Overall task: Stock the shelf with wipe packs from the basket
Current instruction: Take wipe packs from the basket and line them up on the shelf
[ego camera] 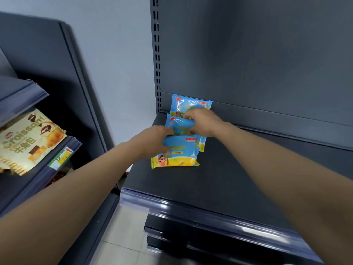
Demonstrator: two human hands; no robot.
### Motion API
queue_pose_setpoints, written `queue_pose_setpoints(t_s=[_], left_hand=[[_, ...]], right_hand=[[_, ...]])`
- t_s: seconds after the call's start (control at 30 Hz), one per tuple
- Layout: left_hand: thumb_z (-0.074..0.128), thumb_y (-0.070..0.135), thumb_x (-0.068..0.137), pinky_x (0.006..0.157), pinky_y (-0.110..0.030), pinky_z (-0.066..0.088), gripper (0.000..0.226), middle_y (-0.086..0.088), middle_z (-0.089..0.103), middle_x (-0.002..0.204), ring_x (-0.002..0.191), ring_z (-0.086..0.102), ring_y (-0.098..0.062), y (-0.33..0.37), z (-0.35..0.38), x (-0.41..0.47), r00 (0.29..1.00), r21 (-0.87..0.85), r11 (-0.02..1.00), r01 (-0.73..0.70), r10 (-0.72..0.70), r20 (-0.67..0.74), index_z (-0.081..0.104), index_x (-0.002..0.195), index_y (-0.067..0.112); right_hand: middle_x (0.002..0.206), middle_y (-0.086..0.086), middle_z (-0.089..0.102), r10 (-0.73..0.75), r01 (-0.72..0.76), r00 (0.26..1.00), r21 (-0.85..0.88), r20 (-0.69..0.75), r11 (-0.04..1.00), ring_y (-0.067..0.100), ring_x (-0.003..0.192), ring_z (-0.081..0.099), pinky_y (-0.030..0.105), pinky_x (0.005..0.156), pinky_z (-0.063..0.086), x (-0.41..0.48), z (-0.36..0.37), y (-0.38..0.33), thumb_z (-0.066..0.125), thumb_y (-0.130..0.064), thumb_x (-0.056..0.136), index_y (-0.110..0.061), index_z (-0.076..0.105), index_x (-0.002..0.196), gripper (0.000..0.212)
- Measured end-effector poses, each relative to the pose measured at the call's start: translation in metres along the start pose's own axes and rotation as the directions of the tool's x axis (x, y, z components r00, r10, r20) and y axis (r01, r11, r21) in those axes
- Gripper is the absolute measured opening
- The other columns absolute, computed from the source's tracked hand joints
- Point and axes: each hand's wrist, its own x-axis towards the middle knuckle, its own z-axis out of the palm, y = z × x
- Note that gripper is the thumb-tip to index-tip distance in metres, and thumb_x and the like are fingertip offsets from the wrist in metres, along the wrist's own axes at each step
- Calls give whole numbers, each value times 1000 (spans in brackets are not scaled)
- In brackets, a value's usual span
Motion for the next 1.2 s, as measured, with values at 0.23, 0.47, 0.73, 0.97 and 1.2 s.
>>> queue_pose_setpoints(t_s=[0.23, 0.47, 0.73, 0.97, 1.2], left_hand=[[72, 22, 78, 82, -23, 35, 64, -4, 46, 122, 104, 46, -17, -8, 6, 15, 1000, 1, 1000, 18, -18, -24, 44, 136, 20], [72, 17, 77, 95, -34, 39, 58, -10, 47, 125, 116, 41, -25, -3, 8, 40, 986, -9, 1000, 4, -6, -164, 47, 130, 12], [68, 25, 77, 102, -40, 33, 66, -9, 40, 133, 124, 31, -29, 3, 16, 51, 977, 132, 991, 9, 20, -212, 39, 135, 15], [72, 32, 74, 105, -41, 28, 80, -10, 32, 141, 129, 26, -30, 12, 26, 30, 972, 215, 976, 38, 14, -234, 29, 139, 13], [69, 24, 80, 102, -39, 27, 60, -11, 44, 132, 122, 36, -31, 71, 10, -11, 883, 183, 978, -104, 176, -435, 43, 133, 10]], right_hand=[[126, 1, 54, 20, -16, 999, 69, -49, 998, 23, 118, 45, 36, 94, 43, 6, -1, 5, 69, -22, 83, -24, 54, 128, 47], [127, 6, 56, 184, -135, 972, 293, -146, 946, 23, 111, 54, 30, 84, 46, -17, -5, 15, 48, -5, 91, -21, 54, 130, 42], [123, 8, 58, 196, -137, 945, 229, -261, 964, 23, 112, 52, 35, 93, 45, -61, -21, 17, 48, -10, 91, -15, 55, 127, 38], [126, 9, 56, 165, -124, 932, 144, -323, 982, 27, 122, 43, 40, 101, 38, -108, -29, 12, 49, -12, 91, -13, 53, 127, 37], [130, 4, 51, 95, -113, 901, -19, -423, 993, 24, 125, 38, 34, 98, 30, -158, -40, 5, 51, -19, 91, -13, 48, 131, 40]])
